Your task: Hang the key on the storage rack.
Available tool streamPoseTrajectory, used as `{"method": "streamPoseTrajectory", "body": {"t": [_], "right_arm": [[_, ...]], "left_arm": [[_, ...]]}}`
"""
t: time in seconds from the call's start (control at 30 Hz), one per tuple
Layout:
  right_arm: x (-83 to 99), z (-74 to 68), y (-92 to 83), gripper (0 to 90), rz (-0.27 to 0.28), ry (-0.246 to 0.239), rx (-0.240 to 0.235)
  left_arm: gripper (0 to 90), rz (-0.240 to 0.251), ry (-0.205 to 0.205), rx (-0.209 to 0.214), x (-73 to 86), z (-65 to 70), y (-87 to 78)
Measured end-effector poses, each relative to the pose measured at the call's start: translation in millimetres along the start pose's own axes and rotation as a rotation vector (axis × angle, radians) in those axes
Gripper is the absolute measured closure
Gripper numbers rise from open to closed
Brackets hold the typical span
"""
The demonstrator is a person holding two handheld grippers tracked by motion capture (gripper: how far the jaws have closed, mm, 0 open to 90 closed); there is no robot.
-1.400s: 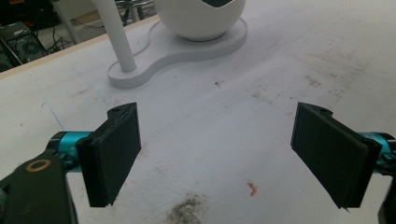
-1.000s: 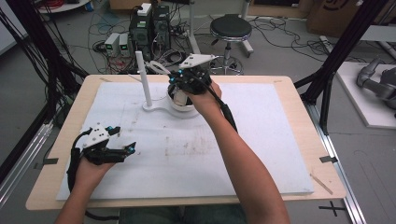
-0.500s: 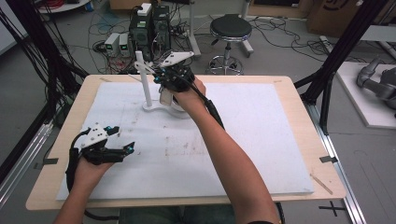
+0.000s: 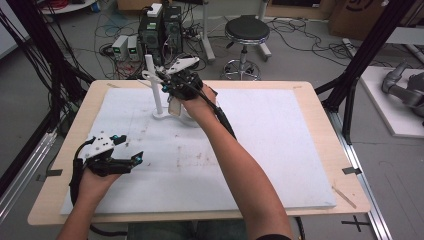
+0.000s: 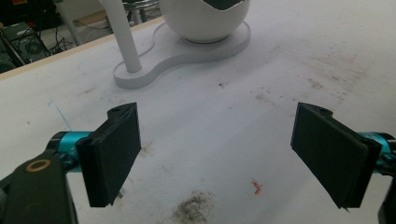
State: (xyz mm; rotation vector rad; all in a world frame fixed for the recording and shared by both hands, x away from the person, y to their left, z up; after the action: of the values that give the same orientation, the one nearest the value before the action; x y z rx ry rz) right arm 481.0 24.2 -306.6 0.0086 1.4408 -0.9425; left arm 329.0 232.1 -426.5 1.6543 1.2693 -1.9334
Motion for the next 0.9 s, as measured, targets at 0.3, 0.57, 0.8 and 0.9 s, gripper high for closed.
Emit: {"method": "streamPoseTrajectory", "body": {"t": [0.3, 0.57, 0.8, 0.9], "right_arm": [[6.6, 0.7, 14.5, 82.9, -0.033, 0.005, 0.01], [8.0, -1.8, 19.1, 81.9, -0.051, -0.006, 0.026], [4.5, -4.9, 15.8, 74.4, -0.03, -0.02, 0.04], [4.5, -3.6, 13.5, 74.5, -0.03, -0.019, 0.041]], "left_arm": [[15.9, 0.002, -0.002, -0.005, 0.6, -1.8, -2.1], [15.9, -0.003, 0.0, -0.004, 1.0, -2.3, -2.2], [15.9, 0.001, -0.003, -0.006, 0.5, -2.3, -2.6], [15.9, 0.006, -0.009, -0.009, 0.5, -2.7, -3.4]]}}
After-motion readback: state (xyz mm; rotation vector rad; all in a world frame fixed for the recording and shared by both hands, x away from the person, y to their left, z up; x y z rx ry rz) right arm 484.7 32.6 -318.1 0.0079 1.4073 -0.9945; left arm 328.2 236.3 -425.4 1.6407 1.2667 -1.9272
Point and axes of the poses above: each handheld gripper's, and its own axes: y roughly forward along the jaws, x roughly out of its underside, z roughly to its right, the point moved 4 cm from there along y, roughly forward along the jaws, and after that the axes turned 2 degrees about -z, right-handed, at the moved point
